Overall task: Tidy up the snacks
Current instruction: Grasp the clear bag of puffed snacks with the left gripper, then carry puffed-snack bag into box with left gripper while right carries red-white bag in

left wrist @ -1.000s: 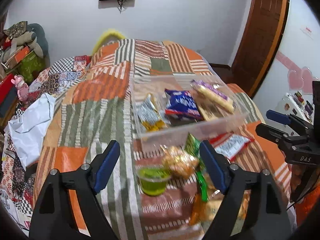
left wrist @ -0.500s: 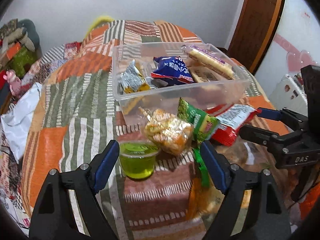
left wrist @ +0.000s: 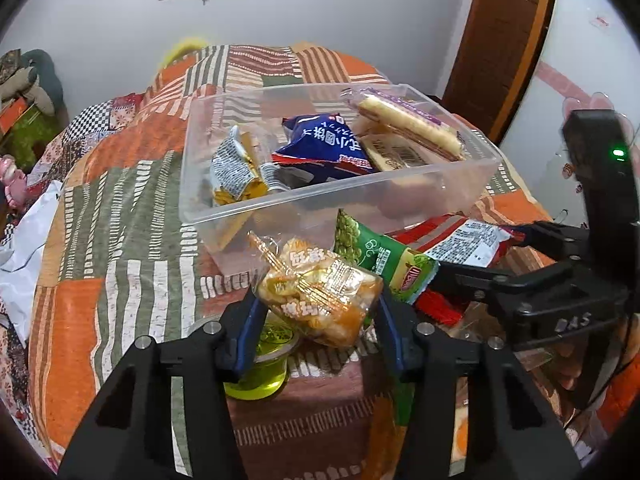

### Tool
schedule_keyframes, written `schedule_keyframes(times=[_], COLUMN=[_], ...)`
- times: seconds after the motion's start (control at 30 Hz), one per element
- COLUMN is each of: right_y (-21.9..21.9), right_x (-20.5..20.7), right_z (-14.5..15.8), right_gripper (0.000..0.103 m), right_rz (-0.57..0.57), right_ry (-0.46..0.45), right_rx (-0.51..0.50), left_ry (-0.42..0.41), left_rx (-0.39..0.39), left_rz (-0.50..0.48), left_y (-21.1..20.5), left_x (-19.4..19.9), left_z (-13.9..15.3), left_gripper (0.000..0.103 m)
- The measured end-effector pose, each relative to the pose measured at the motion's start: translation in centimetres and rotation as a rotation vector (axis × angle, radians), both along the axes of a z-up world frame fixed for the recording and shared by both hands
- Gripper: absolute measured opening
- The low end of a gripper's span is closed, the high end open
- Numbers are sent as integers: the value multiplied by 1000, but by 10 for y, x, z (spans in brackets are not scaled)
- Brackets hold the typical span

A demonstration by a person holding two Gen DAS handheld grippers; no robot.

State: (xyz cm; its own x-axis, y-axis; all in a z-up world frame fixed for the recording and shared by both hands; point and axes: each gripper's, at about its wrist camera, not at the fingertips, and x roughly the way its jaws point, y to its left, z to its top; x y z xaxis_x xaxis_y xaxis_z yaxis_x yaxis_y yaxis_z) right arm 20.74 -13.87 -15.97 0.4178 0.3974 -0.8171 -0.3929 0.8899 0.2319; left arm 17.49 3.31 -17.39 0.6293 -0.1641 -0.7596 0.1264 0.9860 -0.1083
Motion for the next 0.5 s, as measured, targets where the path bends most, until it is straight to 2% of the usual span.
schedule_keyframes(times=[0.1, 0.17, 0.5], right_y=[0, 1, -9], right_x=[2, 0, -7], right_z=[-7, -7, 2], right_gripper=[101, 100, 65], right_rz=[3, 13, 36], right_ry=[28, 15, -17], right_rx=[-2, -19, -26], left_ry=[-13, -21, -66], left_rx=[15, 25, 18], left_rz=[-4, -9, 7], left_y=[-3, -4, -2], left_x=[-3, -5, -15], left_z=[1, 2, 23], left_gripper=[49, 49, 49])
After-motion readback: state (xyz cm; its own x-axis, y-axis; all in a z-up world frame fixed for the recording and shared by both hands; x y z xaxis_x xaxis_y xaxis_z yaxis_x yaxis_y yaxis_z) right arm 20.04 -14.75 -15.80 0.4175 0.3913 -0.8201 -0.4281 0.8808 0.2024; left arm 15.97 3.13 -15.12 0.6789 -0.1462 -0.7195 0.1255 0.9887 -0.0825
